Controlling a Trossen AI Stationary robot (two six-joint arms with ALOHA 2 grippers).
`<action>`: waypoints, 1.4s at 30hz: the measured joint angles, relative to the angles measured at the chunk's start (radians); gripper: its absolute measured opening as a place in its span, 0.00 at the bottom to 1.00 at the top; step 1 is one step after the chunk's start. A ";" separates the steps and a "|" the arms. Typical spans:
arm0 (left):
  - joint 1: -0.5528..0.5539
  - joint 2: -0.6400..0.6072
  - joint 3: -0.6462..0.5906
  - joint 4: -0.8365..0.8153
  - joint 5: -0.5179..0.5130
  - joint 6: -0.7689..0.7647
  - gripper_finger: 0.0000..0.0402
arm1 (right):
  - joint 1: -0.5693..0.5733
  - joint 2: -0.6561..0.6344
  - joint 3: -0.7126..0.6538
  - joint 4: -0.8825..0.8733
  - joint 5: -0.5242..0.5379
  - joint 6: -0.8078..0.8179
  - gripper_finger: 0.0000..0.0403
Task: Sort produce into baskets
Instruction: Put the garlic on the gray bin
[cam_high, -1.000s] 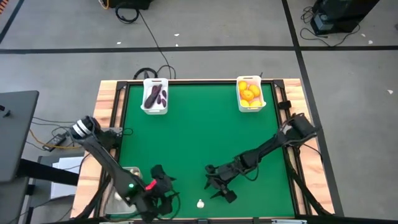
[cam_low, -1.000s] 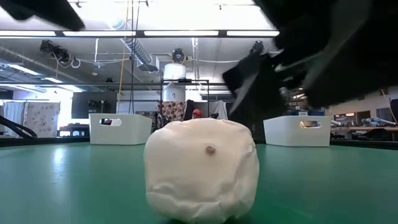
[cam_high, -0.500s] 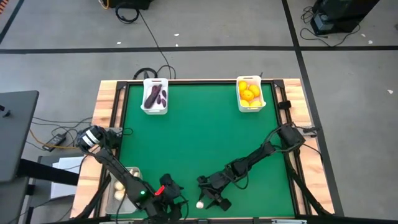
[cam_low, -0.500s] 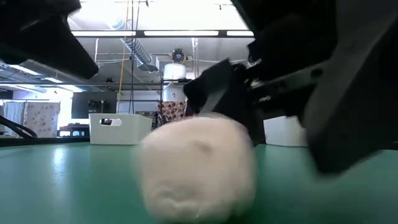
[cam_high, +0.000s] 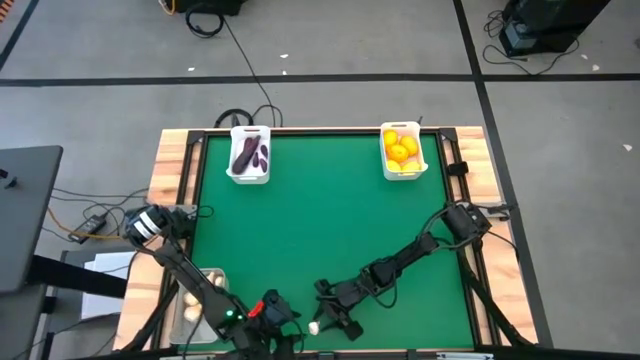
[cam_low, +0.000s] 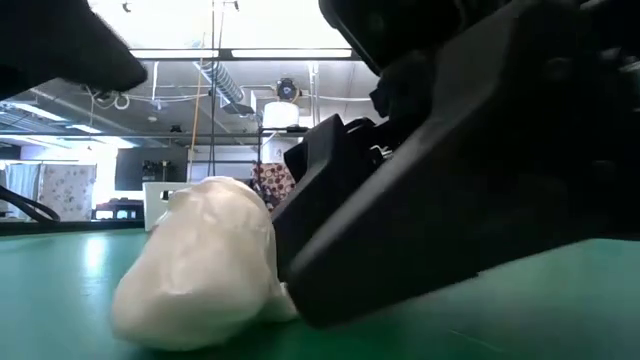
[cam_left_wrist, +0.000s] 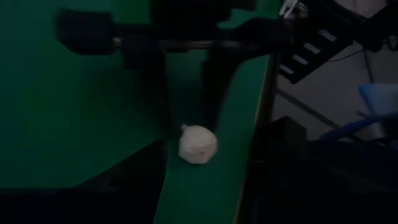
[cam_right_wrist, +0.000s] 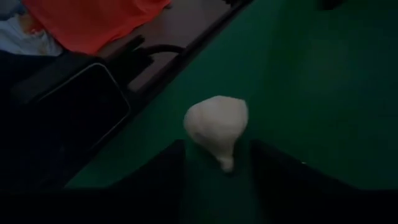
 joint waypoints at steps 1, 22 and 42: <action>0.000 0.006 0.000 0.016 -0.001 0.000 0.70 | -0.001 0.000 0.000 0.002 0.001 0.000 0.45; 0.061 0.175 0.003 0.097 0.021 -0.040 0.70 | -0.014 0.000 -0.001 -0.016 0.039 0.018 0.02; 0.079 0.127 0.002 -0.064 0.106 -0.100 0.27 | -0.019 -0.017 0.002 -0.101 0.092 0.137 0.40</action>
